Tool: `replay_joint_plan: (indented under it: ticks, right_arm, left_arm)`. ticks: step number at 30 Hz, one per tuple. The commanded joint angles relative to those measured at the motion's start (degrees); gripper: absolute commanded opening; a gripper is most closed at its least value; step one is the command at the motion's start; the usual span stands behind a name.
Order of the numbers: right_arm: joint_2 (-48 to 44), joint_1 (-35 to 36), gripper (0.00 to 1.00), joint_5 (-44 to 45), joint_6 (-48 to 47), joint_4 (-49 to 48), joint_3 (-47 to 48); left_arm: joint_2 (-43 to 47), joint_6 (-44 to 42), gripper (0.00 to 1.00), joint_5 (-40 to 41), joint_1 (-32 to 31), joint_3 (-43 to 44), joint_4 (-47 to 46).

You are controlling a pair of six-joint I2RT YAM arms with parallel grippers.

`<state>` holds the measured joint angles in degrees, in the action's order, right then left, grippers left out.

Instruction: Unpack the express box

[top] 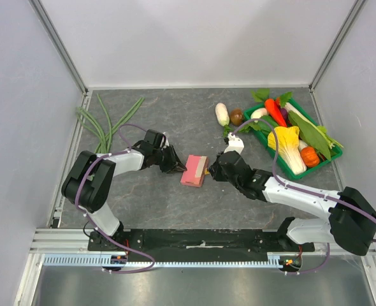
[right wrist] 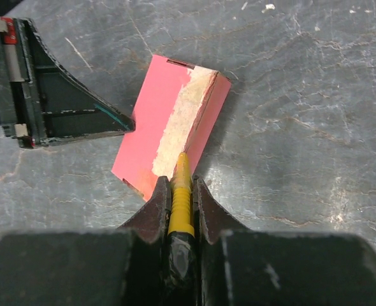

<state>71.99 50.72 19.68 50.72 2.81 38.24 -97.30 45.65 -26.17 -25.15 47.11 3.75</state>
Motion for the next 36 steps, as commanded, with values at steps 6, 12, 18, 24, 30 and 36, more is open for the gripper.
replay_joint_plan:
  ticks: [6,12,18,24,30,36]
  right_arm:
    - [-1.59,-0.01,0.0,-2.1,-0.62,-3.16,5.35]
    - [1.22,0.08,0.0,-3.25,-2.02,-3.95,6.67]
    - [5.79,0.08,0.0,-4.56,-3.35,-5.79,8.61]
    - [8.61,0.17,0.0,-6.23,-4.93,-6.68,11.68]
    - [9.4,0.7,0.0,-7.38,-5.98,-6.33,14.23]
    - [10.19,0.78,0.0,-6.68,-6.07,-5.27,14.85]
  left_arm:
    - [0.09,0.41,0.27,3.24,2.47,-3.17,4.69]
    - [0.0,0.58,0.27,2.97,3.17,-3.61,4.34]
    - [-0.35,0.32,0.27,2.71,3.26,-3.08,4.34]
    - [-0.18,0.23,0.27,2.62,3.52,-2.64,4.69]
    - [0.0,0.23,0.27,3.5,3.88,-2.38,5.48]
    - [2.81,0.58,0.29,8.59,4.58,-2.82,8.2]
